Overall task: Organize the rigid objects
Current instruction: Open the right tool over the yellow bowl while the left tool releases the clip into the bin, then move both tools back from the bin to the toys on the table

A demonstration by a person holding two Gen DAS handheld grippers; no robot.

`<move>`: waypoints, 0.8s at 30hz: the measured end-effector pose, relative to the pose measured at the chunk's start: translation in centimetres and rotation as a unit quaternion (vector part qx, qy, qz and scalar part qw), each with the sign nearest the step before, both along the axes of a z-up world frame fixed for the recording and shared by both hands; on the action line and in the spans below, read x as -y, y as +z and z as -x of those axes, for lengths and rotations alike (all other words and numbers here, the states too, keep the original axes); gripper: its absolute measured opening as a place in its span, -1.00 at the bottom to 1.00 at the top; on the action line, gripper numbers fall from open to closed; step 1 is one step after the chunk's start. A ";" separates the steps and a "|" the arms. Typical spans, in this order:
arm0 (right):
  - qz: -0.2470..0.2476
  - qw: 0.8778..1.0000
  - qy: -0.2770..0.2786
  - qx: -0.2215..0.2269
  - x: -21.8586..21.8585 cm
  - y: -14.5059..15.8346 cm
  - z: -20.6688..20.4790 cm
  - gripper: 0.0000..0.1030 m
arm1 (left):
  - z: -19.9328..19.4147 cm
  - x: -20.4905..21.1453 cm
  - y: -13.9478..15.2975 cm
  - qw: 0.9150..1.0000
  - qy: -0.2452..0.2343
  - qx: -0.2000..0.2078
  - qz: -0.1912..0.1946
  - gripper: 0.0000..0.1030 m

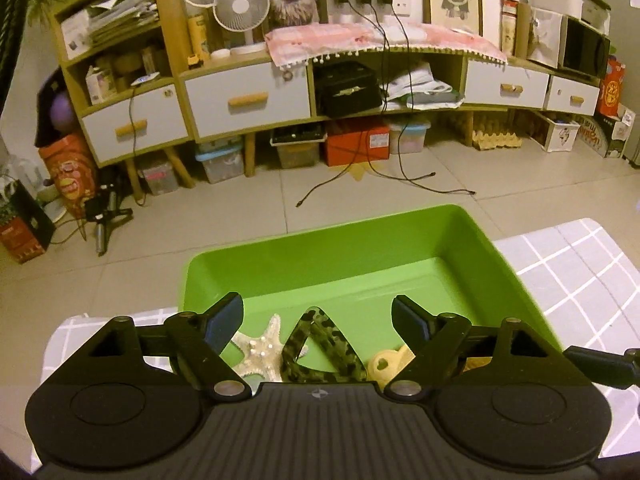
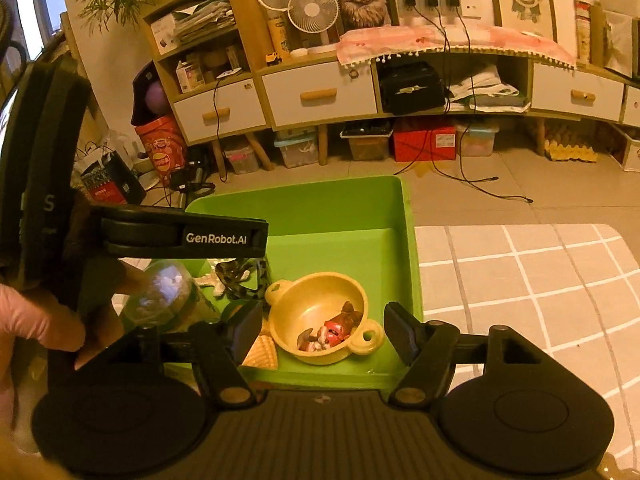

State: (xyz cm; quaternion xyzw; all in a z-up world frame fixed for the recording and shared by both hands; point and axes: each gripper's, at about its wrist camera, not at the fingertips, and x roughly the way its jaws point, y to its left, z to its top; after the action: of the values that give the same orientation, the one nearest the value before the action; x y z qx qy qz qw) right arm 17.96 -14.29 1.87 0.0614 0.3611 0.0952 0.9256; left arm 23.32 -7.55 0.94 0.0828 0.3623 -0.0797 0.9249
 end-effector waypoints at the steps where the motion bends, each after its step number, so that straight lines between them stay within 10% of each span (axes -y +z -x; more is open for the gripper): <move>1: 0.001 1.000 -0.001 0.001 0.0 0.2 0.3 -0.12 | 0.2 0.1 0.1 1.000 -0.001 0.001 -0.002 0.63; 24: 0.001 1.000 -0.003 0.020 0.2 5.3 8.0 -0.07 | 7.1 -1.7 4.1 0.999 0.000 0.023 0.026 0.68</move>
State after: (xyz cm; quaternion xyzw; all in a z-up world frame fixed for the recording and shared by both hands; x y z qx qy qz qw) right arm 9.96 -14.51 7.13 0.0596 0.3421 0.0928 0.9332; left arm 16.24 -5.83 5.03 0.0610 0.3385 -0.0870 0.9350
